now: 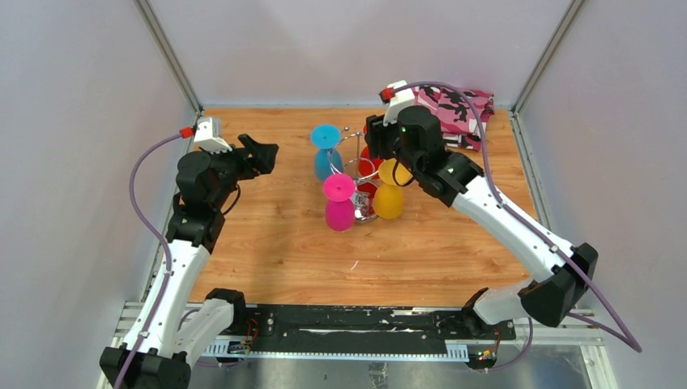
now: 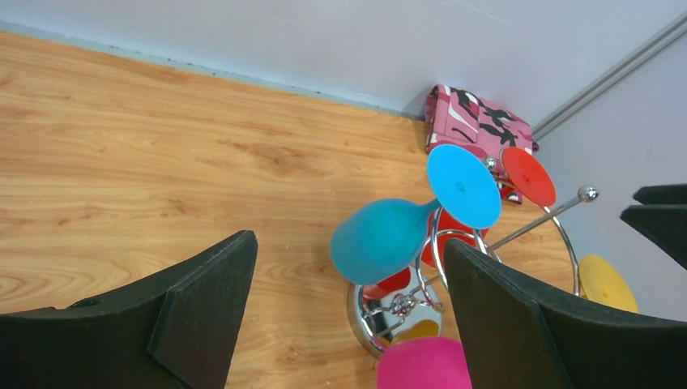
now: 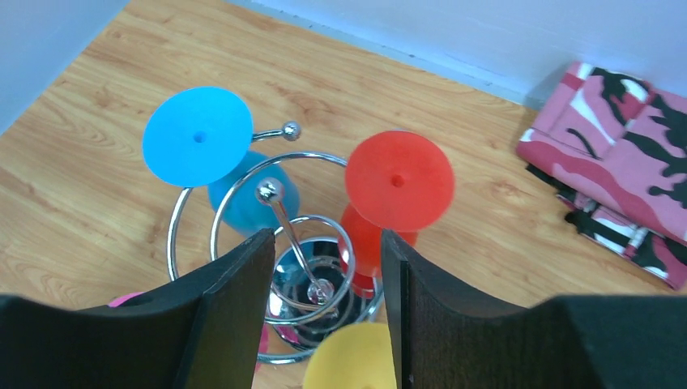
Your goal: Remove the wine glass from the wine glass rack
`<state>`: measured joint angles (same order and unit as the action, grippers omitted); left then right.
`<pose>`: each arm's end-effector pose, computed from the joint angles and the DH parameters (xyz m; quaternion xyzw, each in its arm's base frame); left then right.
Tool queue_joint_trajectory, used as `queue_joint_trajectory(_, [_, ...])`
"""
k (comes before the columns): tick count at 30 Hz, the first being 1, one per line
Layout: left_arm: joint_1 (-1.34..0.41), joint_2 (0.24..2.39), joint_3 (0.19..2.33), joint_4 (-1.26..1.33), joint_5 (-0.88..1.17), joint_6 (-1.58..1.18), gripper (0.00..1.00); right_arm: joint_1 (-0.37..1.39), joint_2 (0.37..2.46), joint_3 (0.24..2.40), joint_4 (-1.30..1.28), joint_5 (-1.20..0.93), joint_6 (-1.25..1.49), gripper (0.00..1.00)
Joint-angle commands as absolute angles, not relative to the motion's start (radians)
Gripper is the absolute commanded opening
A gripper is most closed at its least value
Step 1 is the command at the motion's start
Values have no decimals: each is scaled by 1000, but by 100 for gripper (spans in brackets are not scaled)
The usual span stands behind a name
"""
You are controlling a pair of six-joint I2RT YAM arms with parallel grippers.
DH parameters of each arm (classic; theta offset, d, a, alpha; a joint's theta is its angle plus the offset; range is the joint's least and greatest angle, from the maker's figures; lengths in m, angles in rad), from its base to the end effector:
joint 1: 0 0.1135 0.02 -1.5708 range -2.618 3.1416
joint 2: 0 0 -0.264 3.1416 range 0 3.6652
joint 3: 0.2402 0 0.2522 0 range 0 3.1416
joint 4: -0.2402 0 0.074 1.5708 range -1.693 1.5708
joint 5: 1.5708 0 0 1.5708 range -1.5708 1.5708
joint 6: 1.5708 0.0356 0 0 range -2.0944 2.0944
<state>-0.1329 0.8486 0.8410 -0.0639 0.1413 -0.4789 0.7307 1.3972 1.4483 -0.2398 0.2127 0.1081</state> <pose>0.1974 -0.0315 0.3619 -0.0783 0.7275 -0.2540 0.6326 0.2454 0.2099 0.4256 -0.1703 0.7501 0.1834 0.6121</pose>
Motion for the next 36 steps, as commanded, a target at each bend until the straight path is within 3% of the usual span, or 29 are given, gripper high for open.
queue_joint_trajectory(1, [-132, 850, 906, -99, 134, -467, 91, 742, 1304, 1412, -240, 341, 126, 57])
queue_joint_trajectory(12, [-132, 959, 1005, -30, 259, -547, 92, 741, 1242, 1399, -334, 513, 103, 60])
queue_joint_trajectory(15, [-132, 998, 1041, -40, 287, -551, 91, 740, 1203, 1361, -328, 528, 105, 65])
queue_joint_trajectory(28, [-132, 929, 936, -58, 211, -538, 92, 726, 1197, 1338, -319, 683, 41, 72])
queue_joint_trajectory(36, [-132, 950, 940, -60, 220, -544, 92, 681, 1155, 1280, -230, 648, 23, 76])
